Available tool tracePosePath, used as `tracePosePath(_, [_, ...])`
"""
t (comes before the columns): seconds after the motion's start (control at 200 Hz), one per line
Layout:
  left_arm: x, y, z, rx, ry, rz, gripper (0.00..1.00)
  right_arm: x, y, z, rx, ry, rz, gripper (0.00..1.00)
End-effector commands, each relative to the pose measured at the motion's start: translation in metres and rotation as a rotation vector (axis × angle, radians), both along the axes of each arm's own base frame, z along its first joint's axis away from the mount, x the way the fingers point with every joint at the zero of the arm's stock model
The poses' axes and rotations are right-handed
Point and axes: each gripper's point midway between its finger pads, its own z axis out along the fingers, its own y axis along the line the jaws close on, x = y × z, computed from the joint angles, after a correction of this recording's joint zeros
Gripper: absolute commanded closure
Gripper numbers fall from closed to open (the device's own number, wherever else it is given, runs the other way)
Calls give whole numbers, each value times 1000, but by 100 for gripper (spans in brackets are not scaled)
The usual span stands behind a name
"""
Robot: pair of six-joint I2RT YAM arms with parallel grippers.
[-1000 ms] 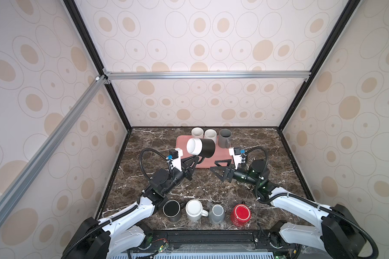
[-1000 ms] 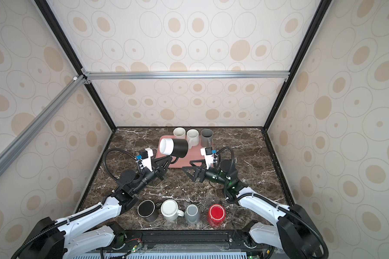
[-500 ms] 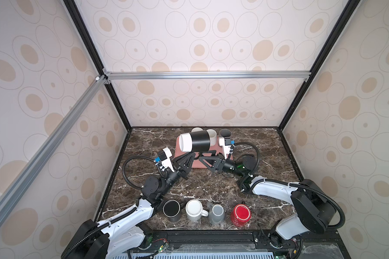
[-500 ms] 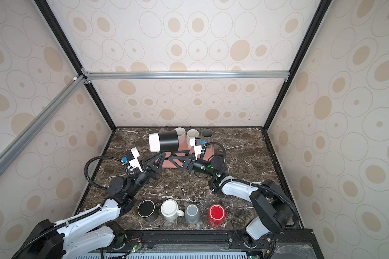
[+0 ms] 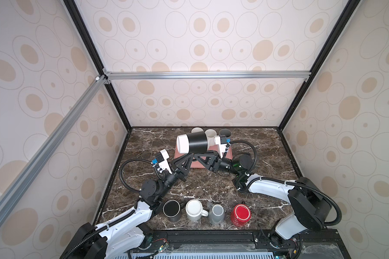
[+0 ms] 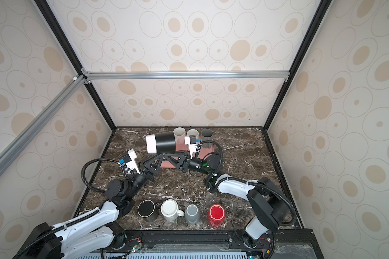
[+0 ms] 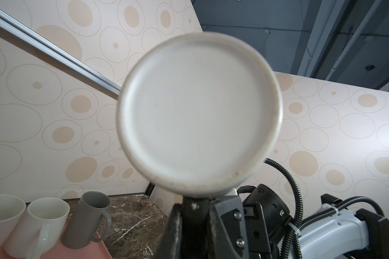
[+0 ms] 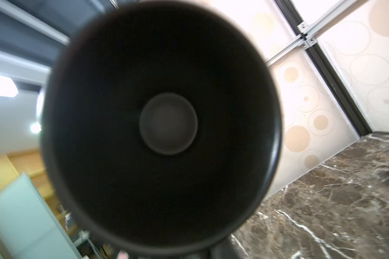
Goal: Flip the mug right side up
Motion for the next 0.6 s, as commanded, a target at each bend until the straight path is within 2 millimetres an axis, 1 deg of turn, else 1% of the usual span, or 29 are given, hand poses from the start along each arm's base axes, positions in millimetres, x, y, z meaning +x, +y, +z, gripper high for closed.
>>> tracePosePath(0.0, [-14, 16, 37, -101, -97, 10, 100, -9, 1, 19, 43, -44, 23, 100])
tracePosePath(0.075, [-9, 18, 33, -91, -66, 34, 99, -6, 0, 16, 25, -35, -5, 100])
tracePosePath(0.105, [-7, 20, 32, -88, -57, 50, 89, -4, -1, 14, 13, -30, -26, 100])
tracePosePath(0.14, [-5, 22, 30, -83, -39, 68, 74, -2, -3, 11, -5, -28, -52, 100])
tracePosePath(0.15, [-4, 23, 28, -80, -32, 75, 71, -1, -4, 11, -10, -26, -61, 100])
tracePosePath(0.175, [-2, 25, 27, -77, -20, 89, 57, 1, -5, 7, -32, -18, -80, 100])
tracePosePath(0.205, [-1, 26, 25, -68, -13, 103, 45, 4, -5, 2, -64, -8, -102, 100])
tracePosePath(0.255, [1, 29, 22, -56, 4, 126, 30, 9, -8, -3, -110, 2, -146, 100])
tracePosePath(0.285, [2, 30, 19, -45, 14, 138, 25, 11, -10, -6, -135, 9, -169, 100])
tracePosePath(0.37, [3, 34, 15, -24, 34, 170, 15, 18, -18, -14, -196, 22, -236, 100])
tracePosePath(0.42, [4, 37, 12, -12, 46, 192, 11, 23, -23, -18, -232, 27, -266, 100])
tracePosePath(0.52, [4, 49, 8, 1, 63, 253, 7, 35, -30, -31, -343, 50, -331, 100])
tracePosePath(0.595, [5, 59, 6, 13, 81, 310, 6, 46, -33, -50, -490, 82, -382, 100])
